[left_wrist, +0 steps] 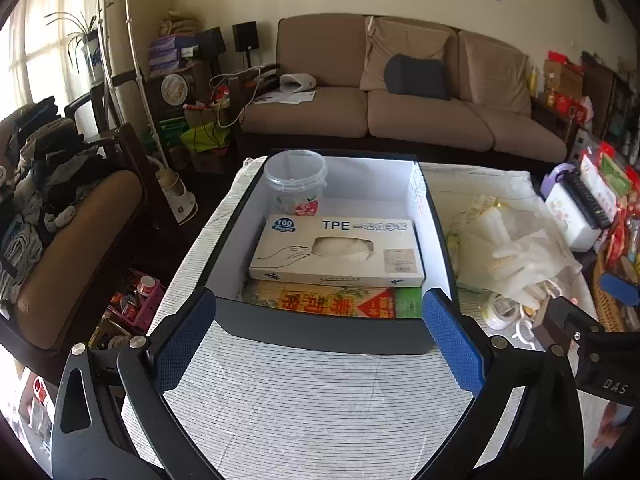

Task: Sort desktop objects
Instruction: 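Move both tools from the black box toward the pile of white gloves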

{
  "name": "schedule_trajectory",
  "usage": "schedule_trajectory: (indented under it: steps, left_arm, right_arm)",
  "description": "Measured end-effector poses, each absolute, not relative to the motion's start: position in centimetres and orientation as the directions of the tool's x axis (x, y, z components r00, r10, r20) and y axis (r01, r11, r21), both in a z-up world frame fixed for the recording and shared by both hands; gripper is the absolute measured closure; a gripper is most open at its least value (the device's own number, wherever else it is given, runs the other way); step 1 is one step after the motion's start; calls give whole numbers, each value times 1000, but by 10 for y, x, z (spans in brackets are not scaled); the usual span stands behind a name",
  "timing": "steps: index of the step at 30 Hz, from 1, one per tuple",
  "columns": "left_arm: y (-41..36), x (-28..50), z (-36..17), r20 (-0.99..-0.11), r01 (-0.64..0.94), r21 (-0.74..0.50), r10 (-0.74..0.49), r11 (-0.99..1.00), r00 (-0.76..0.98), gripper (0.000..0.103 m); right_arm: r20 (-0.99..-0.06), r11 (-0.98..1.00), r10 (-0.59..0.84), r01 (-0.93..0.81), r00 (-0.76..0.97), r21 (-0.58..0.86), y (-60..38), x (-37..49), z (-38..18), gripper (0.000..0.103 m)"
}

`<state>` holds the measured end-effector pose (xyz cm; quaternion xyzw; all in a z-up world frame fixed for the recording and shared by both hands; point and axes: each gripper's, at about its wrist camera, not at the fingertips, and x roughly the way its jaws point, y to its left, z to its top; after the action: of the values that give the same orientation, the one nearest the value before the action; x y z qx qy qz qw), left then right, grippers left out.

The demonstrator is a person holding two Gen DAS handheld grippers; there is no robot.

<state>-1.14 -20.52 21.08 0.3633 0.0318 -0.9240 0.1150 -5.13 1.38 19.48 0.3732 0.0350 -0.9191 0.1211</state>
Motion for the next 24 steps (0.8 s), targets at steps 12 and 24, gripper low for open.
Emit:
schedule_trajectory:
  steps: [12,24]
  left_arm:
    - [-289,-39,206,-686,288,24,-225,-957,-692,0]
    - [-332,-100,177,-716,354,35,-271,-934,-643,0]
  right_arm:
    - [-719,-960,-224,275,-658,47,-69,-90,177,0]
    - [-735,-962,-192,272,-650,11,-104,-154,159,0]
